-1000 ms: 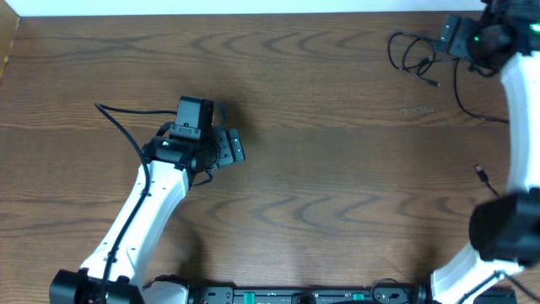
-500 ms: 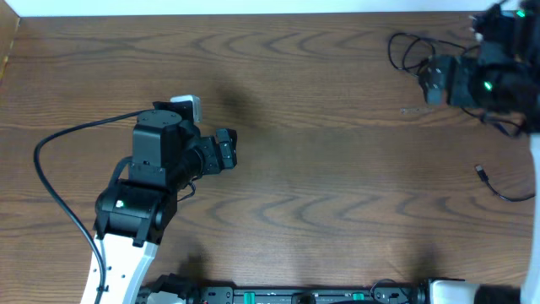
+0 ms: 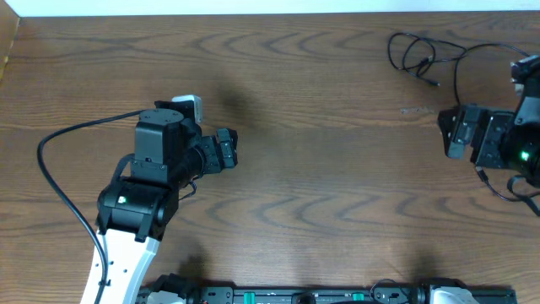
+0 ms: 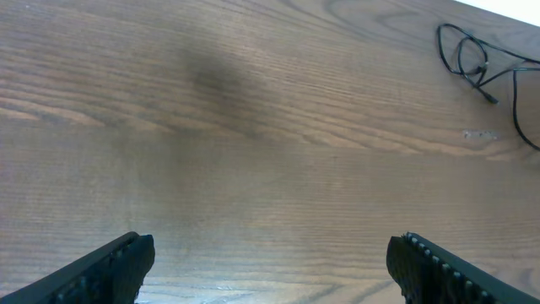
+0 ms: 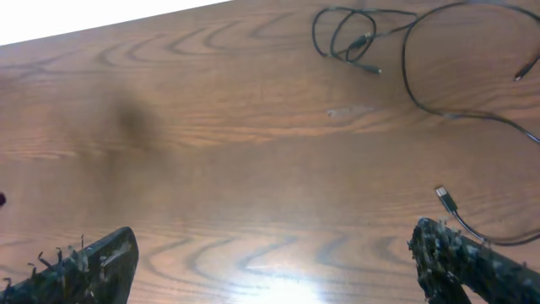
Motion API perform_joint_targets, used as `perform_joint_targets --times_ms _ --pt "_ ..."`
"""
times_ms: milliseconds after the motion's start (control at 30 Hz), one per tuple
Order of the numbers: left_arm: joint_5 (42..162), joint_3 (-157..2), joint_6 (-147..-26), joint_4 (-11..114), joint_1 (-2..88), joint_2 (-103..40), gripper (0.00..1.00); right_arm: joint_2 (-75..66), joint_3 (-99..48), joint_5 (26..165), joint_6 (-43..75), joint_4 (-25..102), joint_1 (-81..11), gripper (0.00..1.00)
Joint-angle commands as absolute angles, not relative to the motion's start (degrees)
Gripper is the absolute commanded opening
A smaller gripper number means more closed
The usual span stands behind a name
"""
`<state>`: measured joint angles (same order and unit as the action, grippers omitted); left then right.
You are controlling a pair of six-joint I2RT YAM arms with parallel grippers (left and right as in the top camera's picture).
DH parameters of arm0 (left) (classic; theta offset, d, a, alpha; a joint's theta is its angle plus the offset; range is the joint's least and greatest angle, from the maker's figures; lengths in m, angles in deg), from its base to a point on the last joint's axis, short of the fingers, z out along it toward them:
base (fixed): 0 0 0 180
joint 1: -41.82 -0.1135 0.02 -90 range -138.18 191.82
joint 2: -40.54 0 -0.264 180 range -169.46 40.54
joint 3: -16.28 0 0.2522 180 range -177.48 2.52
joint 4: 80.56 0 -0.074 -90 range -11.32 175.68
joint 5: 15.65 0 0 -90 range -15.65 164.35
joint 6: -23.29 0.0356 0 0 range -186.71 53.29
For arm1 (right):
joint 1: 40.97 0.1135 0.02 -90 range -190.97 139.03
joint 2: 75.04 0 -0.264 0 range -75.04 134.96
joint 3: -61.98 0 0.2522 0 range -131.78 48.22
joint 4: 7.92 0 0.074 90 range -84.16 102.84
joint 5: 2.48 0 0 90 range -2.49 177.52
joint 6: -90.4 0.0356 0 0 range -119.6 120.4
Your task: Untangle cables
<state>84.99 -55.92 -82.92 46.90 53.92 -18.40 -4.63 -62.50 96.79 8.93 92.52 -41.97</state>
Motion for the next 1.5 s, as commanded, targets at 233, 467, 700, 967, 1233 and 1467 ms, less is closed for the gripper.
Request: perform_joint_targets --times_ms 233,467,700,967,1233,1467 --pt "85.47 -56.75 -81.78 46.88 53.72 -18.99 0.93 -6.68 -62.61 95.9 9.7 96.34 -41.72 0.99" --pt "85.47 -56.75 -81.78 46.88 53.72 -18.99 0.93 -10.33 -56.53 90.96 9.5 91.64 -42.01 0.99" --pt "85.47 -56.75 -81.78 46.88 53.72 -18.99 0.93 -25.7 -30.91 91.09 9.52 68.08 -42.01 0.99" --pt "85.47 -56.75 -81.78 46.88 53.72 -18.99 0.93 -43.93 0.1 91.07 9.52 38.71 -41.99 0.99" --pt "85.47 -56.75 -81.78 46.88 53.72 -18.99 0.94 -56.6 24.71 90.83 9.52 15.56 -40.96 0.99" --pt "85.47 -56.75 -81.78 46.88 53.72 -18.99 0.93 -66.04 39.29 88.03 9.52 4.04 -38.36 0.99"
